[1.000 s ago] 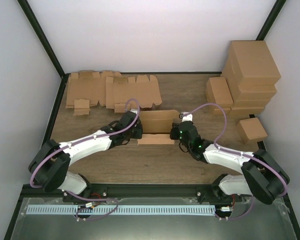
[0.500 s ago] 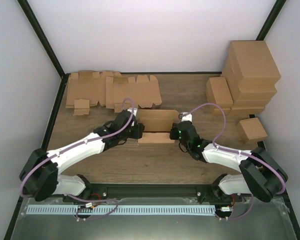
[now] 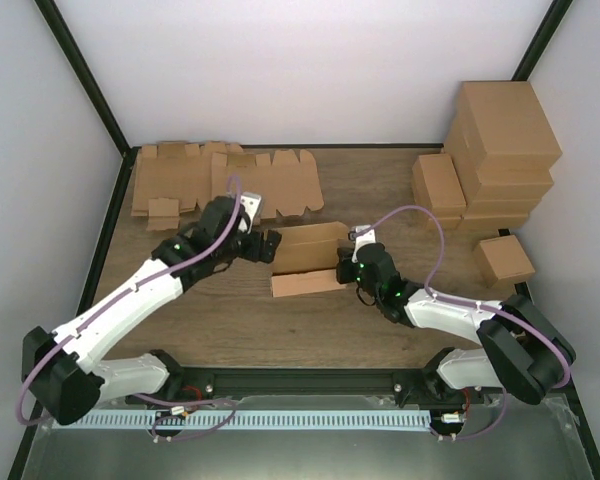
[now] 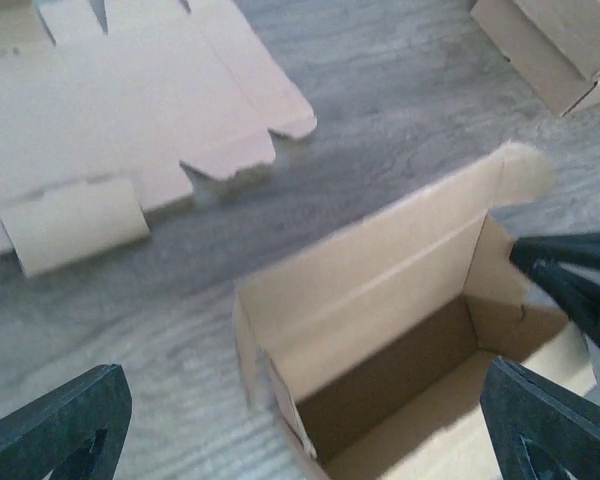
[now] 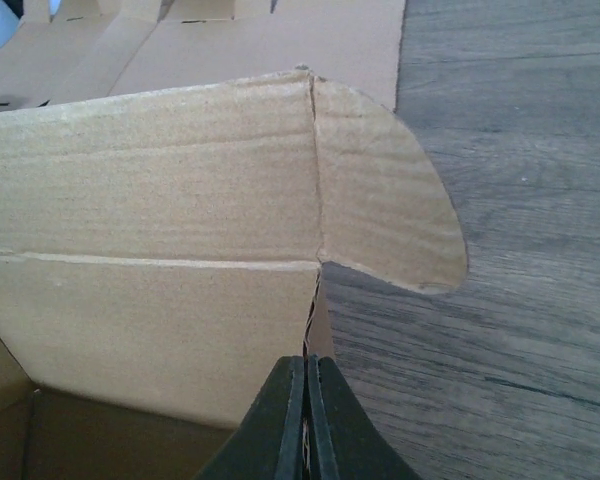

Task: Fold the paper box

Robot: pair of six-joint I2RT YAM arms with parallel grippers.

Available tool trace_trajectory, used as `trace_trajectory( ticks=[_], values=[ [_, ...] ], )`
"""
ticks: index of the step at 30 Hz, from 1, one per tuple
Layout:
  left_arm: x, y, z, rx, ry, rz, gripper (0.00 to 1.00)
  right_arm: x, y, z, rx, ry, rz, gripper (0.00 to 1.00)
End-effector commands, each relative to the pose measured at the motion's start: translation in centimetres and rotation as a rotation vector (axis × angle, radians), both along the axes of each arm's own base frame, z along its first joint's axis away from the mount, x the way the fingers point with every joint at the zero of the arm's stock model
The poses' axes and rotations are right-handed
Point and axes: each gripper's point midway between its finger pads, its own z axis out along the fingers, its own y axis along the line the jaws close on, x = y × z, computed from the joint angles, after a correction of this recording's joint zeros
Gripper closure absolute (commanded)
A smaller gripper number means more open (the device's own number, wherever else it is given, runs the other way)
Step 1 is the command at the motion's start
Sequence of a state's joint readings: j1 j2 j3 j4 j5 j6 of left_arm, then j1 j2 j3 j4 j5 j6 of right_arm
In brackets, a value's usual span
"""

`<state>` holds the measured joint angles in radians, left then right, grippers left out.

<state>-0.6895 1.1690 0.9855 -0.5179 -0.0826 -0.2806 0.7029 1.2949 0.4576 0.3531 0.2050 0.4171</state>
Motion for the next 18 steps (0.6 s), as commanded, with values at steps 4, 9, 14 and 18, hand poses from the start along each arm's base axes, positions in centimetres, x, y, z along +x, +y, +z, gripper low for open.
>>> trace_trajectory(
  ticks=[4,9,14,18],
  values=[
    [1.4,-3.4,-0.1,0.146,0.02,-0.315,0.05,-0.7,2.0,1.1,-0.015,-0.067,0.145,0.99],
    [2.1,-5.6,-3.0,0.189,0.111,-0.437,0.18,-0.9,3.1,1.3,-0.02,-0.081,0.212,0.99],
    [2.4,-6.7,-4.2,0.174,0.144,-0.464,0.21,-1.0,3.7,1.5,-0.023,-0.093,0.25,0.99],
    [2.1,-6.9,-5.3,0.178,0.194,-0.488,0.35,-0.8,4.1,1.2,-0.04,-0.084,0.268,0.99]
  ],
)
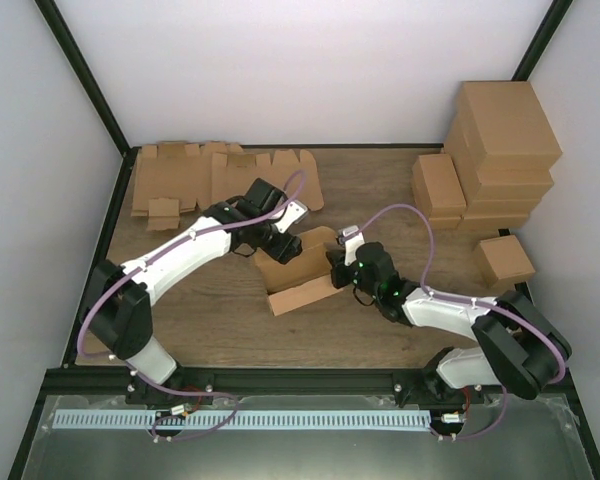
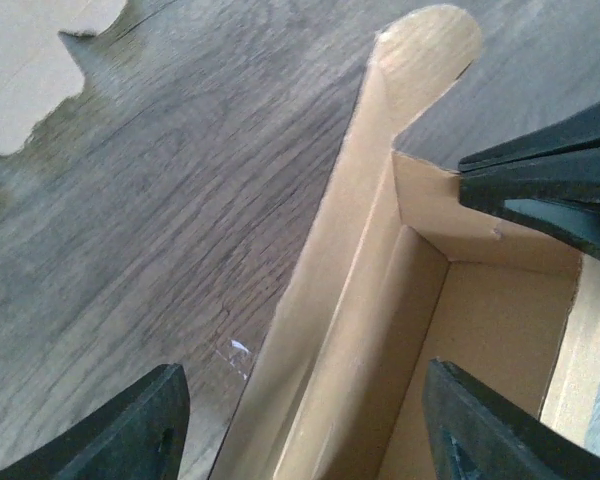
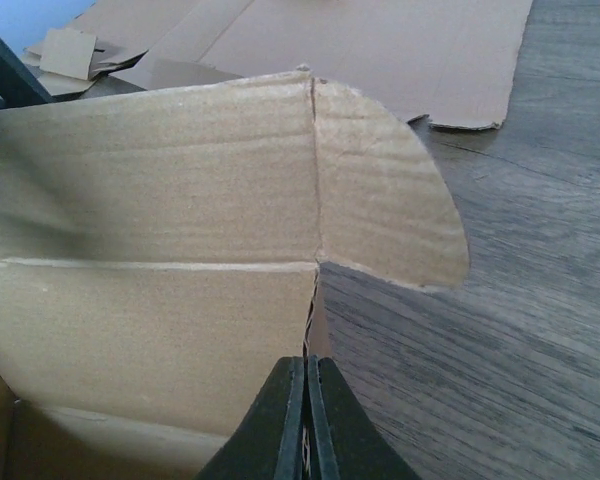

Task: Fold the paper box

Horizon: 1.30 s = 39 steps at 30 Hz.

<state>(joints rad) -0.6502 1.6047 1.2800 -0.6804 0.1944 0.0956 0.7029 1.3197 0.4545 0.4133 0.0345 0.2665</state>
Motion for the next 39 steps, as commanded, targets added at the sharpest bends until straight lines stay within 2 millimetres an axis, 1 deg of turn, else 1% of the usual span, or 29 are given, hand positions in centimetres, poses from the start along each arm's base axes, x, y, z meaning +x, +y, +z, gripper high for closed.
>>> trace_trajectory(
  ticks=[1,6,9,13,15,17,19,22,24,28,30,35,39],
  values=[
    [-0.4,-1.1,0.5,-0.029,0.031,-0.063,0.4,0.4,1.4,1.0,-0.007,-0.035,0.051,0.99],
    [-1.3,-1.4,-1.2,-0.031,0.113,-0.075,0.66,0.8,1.7,1.0,-0.02,-0.035,0.056,0.94],
    [-1.8,-1.4,-2.0,-0.036,0.146,-0.065,0.78,1.1,1.7,1.3,-0.029,-0.036,0.049,0.91],
    [-2.2,-1.1,-3.1,-0.033,0.167,-0.049,0.86,1.3,1.6,1.7,-0.041,-0.038,0.037,0.87],
    [-2.3,-1.0,-3.5,-0.031,0.175,-0.044,0.9,1.4,1.5,2.1,-0.044,-0.045,0.032,0.81],
    [-2.3,-0.9,-3.8,-0.028,0.175,-0.038,0.92,1.3,1.4,2.5,-0.047,-0.045,0.032,0.74],
    [-2.3,-0.9,-3.9,-0.028,0.175,-0.032,0.95,1.1,1.3,2.9,-0.046,-0.038,0.032,0.71],
    [-2.2,-0.9,-3.9,-0.03,0.174,-0.019,0.96,0.6,1.1,4.0,-0.034,-0.018,0.035,0.63],
    [-2.2,-0.9,-3.9,-0.034,0.175,-0.013,0.96,0.1,1.0,4.5,-0.025,0.005,0.037,0.53],
    [-2.1,-0.8,-4.1,-0.036,0.179,0.006,0.96,-1.2,-0.1,4.4,-0.01,0.097,0.007,0.35],
    [-2.1,-0.7,-4.1,-0.034,0.178,0.012,0.96,-2.2,-0.8,3.8,-0.005,0.163,-0.018,0.32],
    [-2.2,-0.7,-4.0,-0.042,0.176,0.017,0.96,-5.4,-2.4,1.8,0.014,0.339,-0.046,0.31],
    [-2.2,-0.8,-3.9,-0.05,0.178,0.018,0.96,-8.1,-3.3,1.6,0.081,0.401,-0.029,0.31]
  ],
)
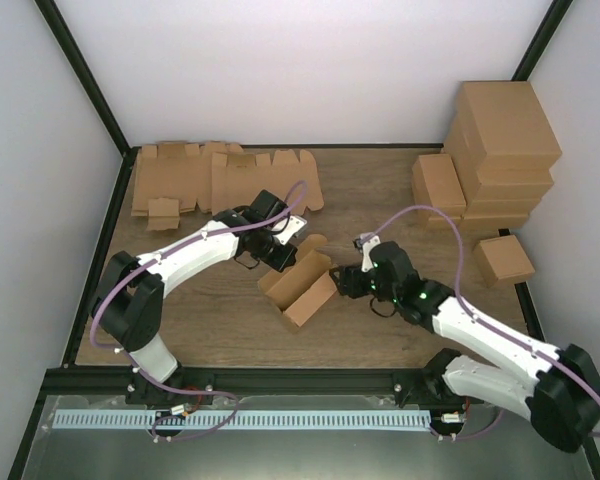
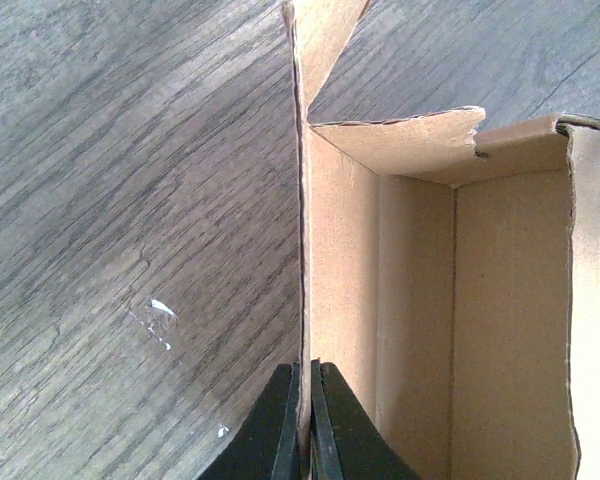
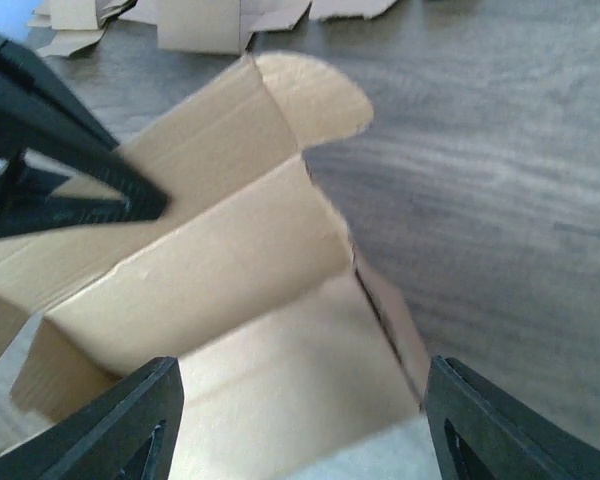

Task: Fold the paper box

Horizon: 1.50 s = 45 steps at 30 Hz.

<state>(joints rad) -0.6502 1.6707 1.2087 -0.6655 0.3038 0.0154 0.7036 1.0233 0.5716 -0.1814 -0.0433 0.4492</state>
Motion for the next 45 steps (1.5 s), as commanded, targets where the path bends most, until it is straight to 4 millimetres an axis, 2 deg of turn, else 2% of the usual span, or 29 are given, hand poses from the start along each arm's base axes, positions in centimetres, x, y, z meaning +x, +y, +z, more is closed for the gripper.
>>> trace_trajectory(
  ticks=[1,5,8,11,15,22,28,31,33,38,45],
  values=[
    [0.2,-0.3,0.7,-0.03,-0.016,0.007,0.96,-3.8,-1.2,-1.3,0.063,0.15,-0.008,0.32],
    [0.3,-0.3,0.8,-0.035,-0.017,0.018,0.96,-5.4,-1.1,-2.3,0.123,0.202,0.015,0.39],
    [0.3,-0.4,0.9,-0.044,-0.015,0.028,0.96,-6.6,0.6,-2.7,0.207,0.239,0.104,0.52],
    [0.2,-0.5,1.1,-0.055,-0.011,0.04,0.96,-7.0,1.9,-3.2,0.264,0.263,0.16,0.58],
    [-0.2,-0.8,1.4,-0.08,0.0,0.041,0.96,-6.5,2.8,-3.4,0.292,0.256,0.178,0.59],
    [-1.5,-1.9,2.4,-0.155,0.034,0.011,0.96,-5.5,4.1,-2.6,0.304,0.224,0.219,0.58],
    [-2.3,-2.6,3.0,-0.2,0.062,0.002,0.96,-5.5,4.4,-2.4,0.311,0.209,0.241,0.56],
    [-3.1,-3.0,3.0,-0.22,0.083,-0.016,0.96,-5.1,4.2,-2.3,0.298,0.198,0.225,0.48],
    [-3.6,-3.2,3.3,-0.238,0.092,-0.032,0.96,-5.0,4.0,-2.6,0.284,0.194,0.212,0.46],
    [-4.4,-3.2,3.9,-0.236,0.094,-0.052,0.96,-4.1,2.5,-3.1,0.246,0.158,0.117,0.44],
    [-4.7,-2.1,3.6,-0.185,0.083,-0.032,0.96,-3.6,0.0,-2.4,0.252,0.098,-0.004,0.29]
  ],
)
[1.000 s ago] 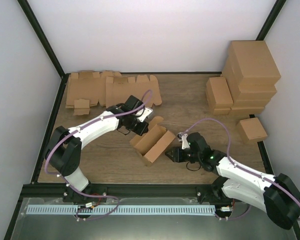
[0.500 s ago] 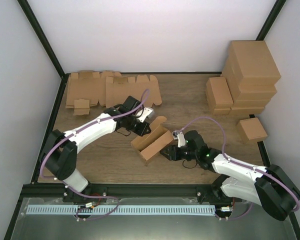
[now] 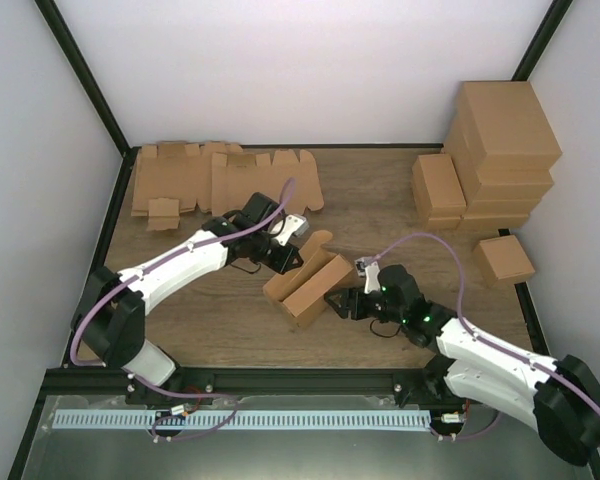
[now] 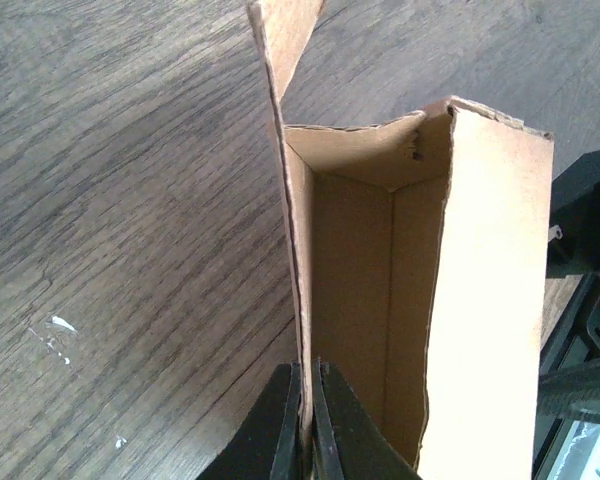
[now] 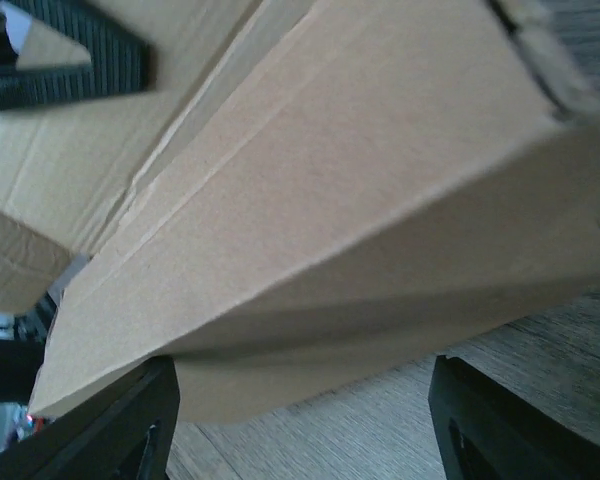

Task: Fold the paper box

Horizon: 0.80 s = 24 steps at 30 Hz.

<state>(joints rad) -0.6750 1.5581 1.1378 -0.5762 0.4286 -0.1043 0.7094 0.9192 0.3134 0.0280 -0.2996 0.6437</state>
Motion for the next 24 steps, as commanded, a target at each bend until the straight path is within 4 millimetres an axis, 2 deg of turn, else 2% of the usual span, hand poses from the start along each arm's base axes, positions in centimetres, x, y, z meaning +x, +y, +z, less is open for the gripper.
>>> trace_trajectory(
  ticks=[1,3,11,16,24],
  values=[
    [-2.4,-0.2,0.3,-0.005,0.049,-0.048,0.96,1.9,-1.6,1.5,0.005,-0.064,-0.129,0.27],
    [-2.5,-0.1,0.4,0.0,0.045,-0.041,0.95,2.0,-1.8,1.6,0.022,-0.048,-0.131,0.27],
    [-2.1,0.1,0.9,0.032,-0.005,-0.003,0.95,1.3,0.2,2.5,0.17,0.03,-0.011,0.27],
    [-1.3,1.8,0.5,0.114,-0.056,0.069,0.95,1.2,0.4,2.6,0.217,0.045,0.015,0.23],
    [-0.4,3.0,0.8,0.215,-0.15,0.149,0.95,0.6,1.3,3.4,0.334,0.094,0.063,0.21]
  ],
)
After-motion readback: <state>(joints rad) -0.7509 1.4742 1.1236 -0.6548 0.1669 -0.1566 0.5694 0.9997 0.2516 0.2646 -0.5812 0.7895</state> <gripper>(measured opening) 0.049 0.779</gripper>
